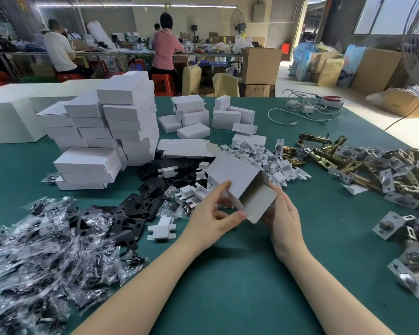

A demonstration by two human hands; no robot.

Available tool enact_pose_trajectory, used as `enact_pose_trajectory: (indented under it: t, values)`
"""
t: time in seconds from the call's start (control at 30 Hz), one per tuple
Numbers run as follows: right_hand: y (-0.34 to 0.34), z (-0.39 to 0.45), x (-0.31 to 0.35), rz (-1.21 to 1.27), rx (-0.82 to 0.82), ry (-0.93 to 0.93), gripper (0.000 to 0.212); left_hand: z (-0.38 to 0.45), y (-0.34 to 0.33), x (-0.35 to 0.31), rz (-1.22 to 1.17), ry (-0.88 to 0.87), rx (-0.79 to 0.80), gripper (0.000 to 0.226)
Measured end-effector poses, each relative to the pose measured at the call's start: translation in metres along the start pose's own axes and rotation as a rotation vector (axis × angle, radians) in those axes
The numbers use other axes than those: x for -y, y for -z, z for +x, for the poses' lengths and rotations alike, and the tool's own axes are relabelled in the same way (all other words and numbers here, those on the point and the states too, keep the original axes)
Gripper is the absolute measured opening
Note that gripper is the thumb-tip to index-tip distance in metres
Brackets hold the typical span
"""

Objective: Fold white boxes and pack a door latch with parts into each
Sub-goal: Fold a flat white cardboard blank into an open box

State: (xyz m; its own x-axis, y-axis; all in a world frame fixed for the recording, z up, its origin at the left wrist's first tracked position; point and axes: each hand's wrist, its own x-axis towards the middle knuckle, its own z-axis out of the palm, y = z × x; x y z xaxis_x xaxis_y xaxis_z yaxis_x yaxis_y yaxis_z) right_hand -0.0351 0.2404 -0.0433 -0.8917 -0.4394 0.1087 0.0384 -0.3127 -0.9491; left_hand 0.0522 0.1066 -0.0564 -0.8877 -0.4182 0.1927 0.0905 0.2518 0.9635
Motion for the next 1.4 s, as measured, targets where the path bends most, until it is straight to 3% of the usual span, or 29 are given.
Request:
enact_pose_trajectory:
  t: [0.13,0.33,0.43,0.57,0.87,0.97,1.07,1.27,1.4]
  values:
    - [0.003,0.003,-0.001,0.036,-0.016,-0.055,0.033,0.000,0.000,0.001,-0.038,-0.004,0.011,0.088]
    - [0.006,0.006,-0.005,0.084,-0.008,-0.106,0.013,0.001,0.004,-0.002,-0.172,0.014,-0.005,0.061]
    - [0.008,0.006,-0.009,0.014,0.038,-0.068,0.033,0.002,0.004,-0.002,-0.155,0.024,-0.035,0.049]
    - [0.010,0.004,-0.009,-0.014,0.061,-0.046,0.042,0.005,0.005,0.000,-0.176,0.051,-0.086,0.036]
    - [0.007,0.000,-0.006,-0.189,0.103,-0.037,0.053,0.005,0.002,0.007,0.191,-0.059,-0.096,0.075]
    - [0.004,-0.003,-0.004,-0.271,0.098,0.002,0.053,0.006,0.004,0.010,0.261,-0.055,-0.176,0.062]
    - [0.002,-0.005,-0.003,-0.324,0.123,0.040,0.051,0.007,0.005,0.010,0.135,-0.040,-0.201,0.044]
    - [0.008,0.000,0.002,-0.039,0.108,-0.114,0.028,0.003,0.008,0.003,-0.102,-0.040,-0.115,0.034]
    - [0.016,0.004,0.008,0.157,0.175,-0.228,0.032,0.005,0.012,0.001,-0.194,0.004,-0.081,0.033]
